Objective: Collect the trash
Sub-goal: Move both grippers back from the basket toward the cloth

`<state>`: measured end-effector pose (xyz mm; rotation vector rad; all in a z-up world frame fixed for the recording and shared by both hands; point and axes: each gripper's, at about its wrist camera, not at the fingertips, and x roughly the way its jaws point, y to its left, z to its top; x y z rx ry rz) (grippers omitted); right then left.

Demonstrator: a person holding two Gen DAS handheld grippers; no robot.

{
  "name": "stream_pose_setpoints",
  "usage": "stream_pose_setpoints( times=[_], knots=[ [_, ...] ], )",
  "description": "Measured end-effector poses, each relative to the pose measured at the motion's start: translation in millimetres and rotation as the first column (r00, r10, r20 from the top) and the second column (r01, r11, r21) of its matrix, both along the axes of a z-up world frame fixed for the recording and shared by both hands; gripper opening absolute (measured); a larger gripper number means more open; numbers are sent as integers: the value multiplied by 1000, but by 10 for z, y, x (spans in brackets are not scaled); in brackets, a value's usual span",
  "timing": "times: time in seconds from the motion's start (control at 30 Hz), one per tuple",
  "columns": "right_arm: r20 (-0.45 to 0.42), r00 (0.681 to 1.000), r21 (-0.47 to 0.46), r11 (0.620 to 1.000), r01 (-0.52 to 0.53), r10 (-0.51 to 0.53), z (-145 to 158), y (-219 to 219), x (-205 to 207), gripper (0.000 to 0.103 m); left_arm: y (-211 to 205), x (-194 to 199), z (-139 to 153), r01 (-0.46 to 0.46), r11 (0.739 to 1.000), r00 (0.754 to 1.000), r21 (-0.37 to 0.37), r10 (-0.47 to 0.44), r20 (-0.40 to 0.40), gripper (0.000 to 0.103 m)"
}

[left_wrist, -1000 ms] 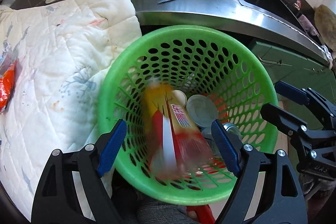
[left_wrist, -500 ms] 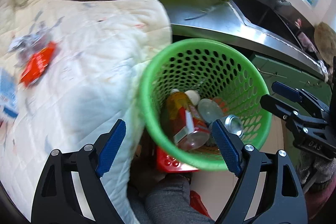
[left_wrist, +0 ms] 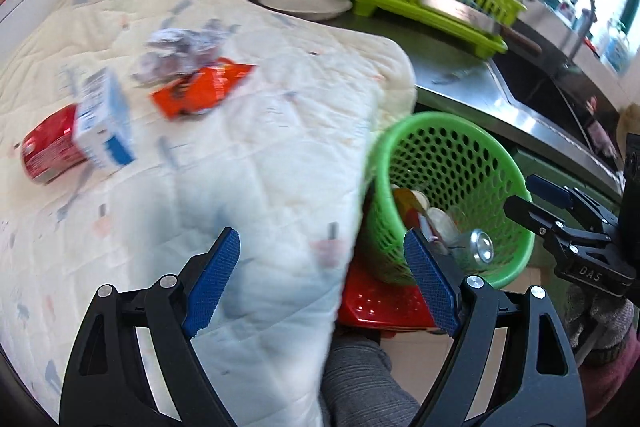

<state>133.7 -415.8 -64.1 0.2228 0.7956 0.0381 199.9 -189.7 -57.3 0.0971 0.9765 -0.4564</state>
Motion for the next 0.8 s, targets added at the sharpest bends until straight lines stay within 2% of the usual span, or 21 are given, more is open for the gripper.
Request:
stream_pose_setpoints(
  times=[0.3, 0.53, 0.8],
  knots=[
    [6, 997, -20, 996, -83, 83, 84, 449, 220, 83, 698, -46, 132, -120, 992, 992, -40, 121, 33, 84],
    [5, 987, -37, 986, -160, 160, 147, 846, 500, 83, 1243, -7, 179, -231, 971, 971, -58, 234, 42, 85],
    [-4, 972, -33, 972, -234, 234, 178, 1242, 905, 83, 1674, 34, 135, -307, 949, 950, -74, 310, 27, 85]
  ],
)
